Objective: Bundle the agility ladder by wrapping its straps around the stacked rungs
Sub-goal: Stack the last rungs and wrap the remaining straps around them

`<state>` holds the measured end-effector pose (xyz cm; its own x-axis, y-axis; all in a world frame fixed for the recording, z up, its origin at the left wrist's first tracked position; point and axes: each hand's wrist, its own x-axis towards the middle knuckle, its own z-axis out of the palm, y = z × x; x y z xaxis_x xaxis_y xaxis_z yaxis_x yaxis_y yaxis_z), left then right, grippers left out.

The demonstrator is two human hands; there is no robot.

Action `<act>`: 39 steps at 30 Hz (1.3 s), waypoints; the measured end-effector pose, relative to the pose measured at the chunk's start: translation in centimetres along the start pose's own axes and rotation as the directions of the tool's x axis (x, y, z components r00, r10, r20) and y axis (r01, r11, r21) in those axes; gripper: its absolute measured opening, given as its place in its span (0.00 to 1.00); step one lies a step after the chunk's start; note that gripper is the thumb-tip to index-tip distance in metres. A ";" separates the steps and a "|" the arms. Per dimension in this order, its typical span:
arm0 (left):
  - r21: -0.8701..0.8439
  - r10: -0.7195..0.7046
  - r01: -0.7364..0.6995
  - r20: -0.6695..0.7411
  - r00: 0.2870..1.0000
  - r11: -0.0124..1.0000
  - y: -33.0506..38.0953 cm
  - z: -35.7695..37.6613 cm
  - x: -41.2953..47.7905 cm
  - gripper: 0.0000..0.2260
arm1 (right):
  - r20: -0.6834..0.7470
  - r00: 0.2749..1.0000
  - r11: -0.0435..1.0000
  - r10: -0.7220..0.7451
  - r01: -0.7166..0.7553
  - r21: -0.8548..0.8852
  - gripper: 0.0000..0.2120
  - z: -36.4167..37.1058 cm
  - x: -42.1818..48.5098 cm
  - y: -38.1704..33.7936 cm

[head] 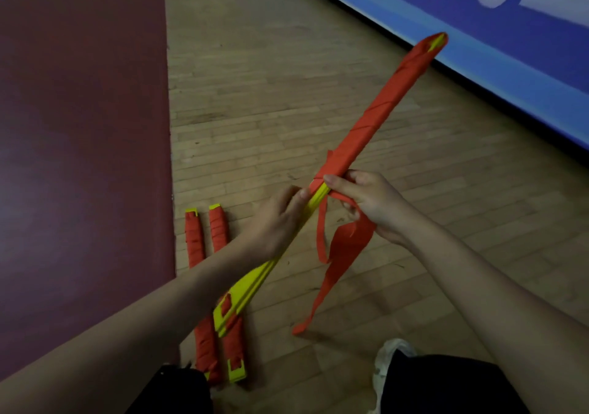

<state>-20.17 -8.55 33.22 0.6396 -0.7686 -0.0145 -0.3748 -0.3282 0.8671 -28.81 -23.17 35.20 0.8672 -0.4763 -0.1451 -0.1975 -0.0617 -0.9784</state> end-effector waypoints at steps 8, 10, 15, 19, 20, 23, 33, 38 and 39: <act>-0.473 -0.136 0.127 0.016 0.991 0.872 1.9 -2.5 1.0 0.08 | 0.286 0.957 0.998 0.041 -0.022 -0.067 0.03 -0.4 -1.0 -1.4; -0.344 -0.096 0.103 0.037 0.995 0.933 1.8 -2.8 0.9 0.09 | 0.355 0.933 0.994 0.059 -0.021 -0.109 0.03 -0.1 -1.0 -1.2; -0.318 -0.087 0.118 0.112 0.990 0.941 1.7 -3.2 0.6 0.09 | 0.388 0.918 0.989 0.085 -0.030 -0.146 0.07 -0.1 -0.9 -1.0; -0.411 -0.168 0.196 0.103 0.980 0.890 1.3 -3.3 1.0 0.14 | 0.257 0.965 0.978 0.049 0.006 -0.208 0.19 -0.1 -0.3 -0.4; -0.437 -0.193 0.218 0.103 0.976 0.872 1.1 -3.2 1.1 0.14 | 0.234 0.971 0.975 0.048 0.006 -0.223 0.20 -0.1 -0.2 -0.2; -0.449 -0.242 0.243 0.061 0.968 0.860 0.8 -3.1 1.3 0.10 | 0.178 0.983 0.977 0.045 -0.006 -0.211 0.16 0.1 0.0 0.3; -0.711 -0.478 0.211 -0.196 0.856 0.671 -0.7 -3.9 2.3 0.04 | 0.133 0.988 0.875 -0.073 0.128 -0.467 0.24 2.7 -1.5 -0.2; -0.787 -0.499 0.156 -0.212 0.840 0.597 -0.5 -3.8 2.3 0.07 | 0.213 0.967 0.486 -0.136 0.253 -0.837 0.33 3.1 -1.5 0.5; -0.815 -0.497 0.144 -0.194 0.846 0.562 -0.4 -3.8 2.3 0.07 | 0.189 0.965 0.503 -0.184 0.258 -0.825 0.31 3.0 -1.3 0.5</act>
<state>-15.99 -8.08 34.69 0.8573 -0.3802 -0.3471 0.4282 0.1523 0.8907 -28.68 -19.92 34.44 0.9593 -0.2822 0.0120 -0.2530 -0.8774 -0.4075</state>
